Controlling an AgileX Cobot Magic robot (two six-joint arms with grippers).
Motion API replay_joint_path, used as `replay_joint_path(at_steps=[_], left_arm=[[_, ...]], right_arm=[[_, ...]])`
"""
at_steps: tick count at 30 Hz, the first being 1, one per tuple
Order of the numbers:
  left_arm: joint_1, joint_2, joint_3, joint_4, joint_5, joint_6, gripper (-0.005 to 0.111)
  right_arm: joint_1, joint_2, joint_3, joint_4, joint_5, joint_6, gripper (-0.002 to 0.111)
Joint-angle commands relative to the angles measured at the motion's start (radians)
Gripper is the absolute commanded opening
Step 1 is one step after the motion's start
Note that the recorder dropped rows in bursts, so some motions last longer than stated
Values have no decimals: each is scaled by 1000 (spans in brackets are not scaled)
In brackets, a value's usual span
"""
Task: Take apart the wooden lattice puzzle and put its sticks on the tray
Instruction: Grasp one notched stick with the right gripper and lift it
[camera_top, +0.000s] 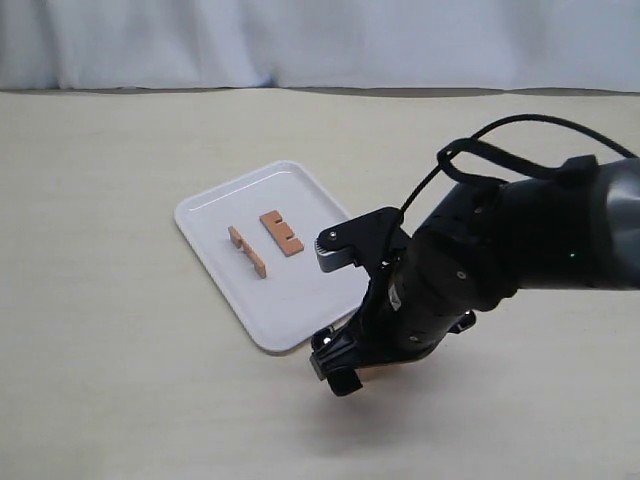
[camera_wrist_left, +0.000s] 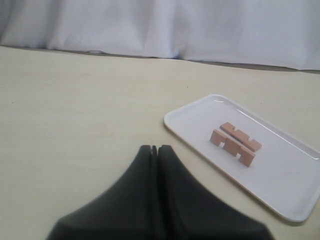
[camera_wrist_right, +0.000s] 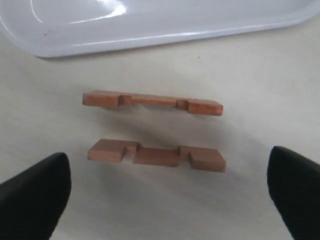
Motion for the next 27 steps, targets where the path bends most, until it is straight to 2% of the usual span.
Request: replay_joint_path(at_steps=[1,9,10,11,12,13,17,22,27], left_arm=[[-9,-1,4,-2,-10,0,0],[-9,-1,4,-2,-10,0,0],[-9,-1,4,-2,-10,0,0],[-9,-1,4,-2,-10,0,0],[-9,-1,4,-2,-10,0,0],[-9,-1,4,-2,-10,0,0],[-9,-1,4,-2,-10,0,0],[-9,-1,4,-2,-10,0,0],[-9,-1,4,-2,-10,0,0]], right_arm=[[0,42,6,-1,-56,10,106],[0,72,6,-30,-90,21,105],[0,72,6,-30,-83,21,97],[0,72,6,-30,-78,26,83],[0,72,6,-30,-74,32,74],[0,72,6,-30,-71,47,59],[0,51,6,-30,-56,58,31],[0,-20,-41,-30,22,54,12],[0,-87,-137,-32,99,41,8]])
